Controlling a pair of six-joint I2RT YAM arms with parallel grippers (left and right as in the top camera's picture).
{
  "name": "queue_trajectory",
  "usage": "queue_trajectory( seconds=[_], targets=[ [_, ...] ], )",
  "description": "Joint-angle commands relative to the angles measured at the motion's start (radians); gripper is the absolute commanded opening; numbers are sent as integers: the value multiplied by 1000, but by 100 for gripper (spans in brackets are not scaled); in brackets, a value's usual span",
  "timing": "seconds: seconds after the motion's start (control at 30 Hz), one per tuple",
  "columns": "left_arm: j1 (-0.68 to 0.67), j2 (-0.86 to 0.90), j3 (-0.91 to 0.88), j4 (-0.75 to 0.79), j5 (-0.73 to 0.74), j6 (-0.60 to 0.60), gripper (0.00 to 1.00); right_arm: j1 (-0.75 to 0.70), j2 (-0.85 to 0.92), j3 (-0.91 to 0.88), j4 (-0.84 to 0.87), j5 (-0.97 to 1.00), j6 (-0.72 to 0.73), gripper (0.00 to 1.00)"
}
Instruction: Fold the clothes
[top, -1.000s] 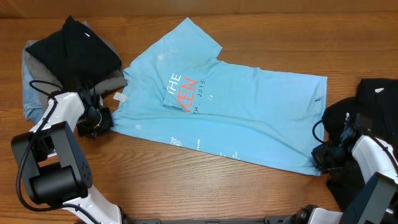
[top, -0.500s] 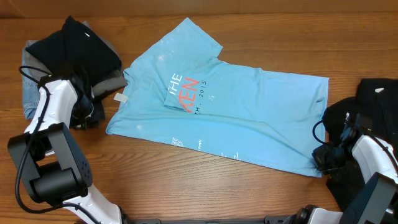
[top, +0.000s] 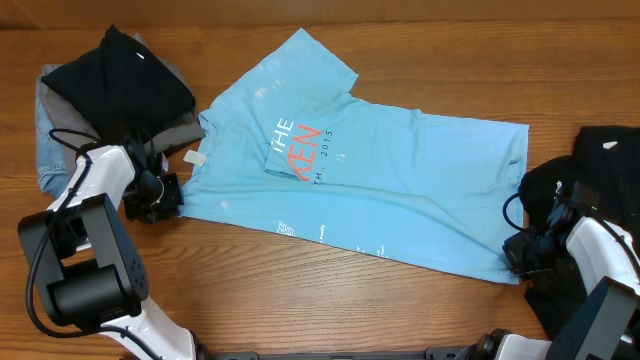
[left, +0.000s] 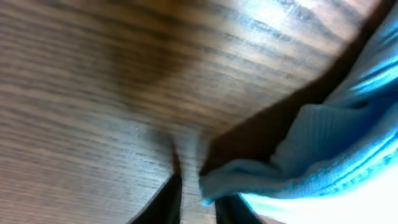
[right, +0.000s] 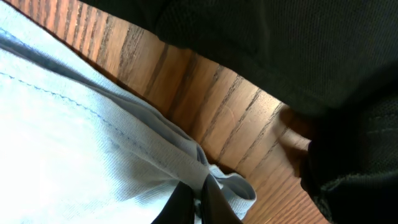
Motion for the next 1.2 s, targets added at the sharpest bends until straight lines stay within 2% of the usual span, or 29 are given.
queue_trajectory(
  seconds=[0.0, 0.3, 0.37, 0.43, 0.5, 0.7, 0.73, 0.77, 0.93, 1.03, 1.13, 1.17],
  targets=[
    [5, 4, -28, 53, 3, 2, 6, 2, 1, 24, 5, 23, 4, 5],
    [5, -4, 106, 74, -76, 137, 4, 2, 1, 24, 5, 61, 4, 5],
    [3, -4, 143, 70, -80, 157, 8, 2, 1, 24, -4, 87, 4, 5],
    [1, -4, 162, 64, -106, 159, 13, 2, 1, 24, -6, 87, 4, 5],
    [-1, -4, 190, 34, -193, 154, 19, 2, 1, 24, -6, 87, 5, 5],
    [-2, -4, 212, -9, -198, 120, 18, 2, 1, 24, -6, 87, 5, 5],
    [-2, -4, 212, -15, -197, 110, 21, 2, 1, 24, -6, 87, 4, 5],
    [-2, -4, 212, -33, -185, 105, 32, 2, 1, 24, -6, 87, 5, 5],
    [-2, -4, 212, -98, -171, 75, 43, 2, 1, 24, -6, 86, 5, 6],
    [-2, -4, 213, -124, -153, 68, 45, 2, 1, 24, -6, 85, 5, 11],
    [-2, -6, 222, -148, -73, 68, 48, 2, 1, 24, -6, 67, 3, 25],
    [-2, -7, 232, -155, -19, 69, 50, 2, 1, 24, -6, 54, -1, 25]
  ],
)
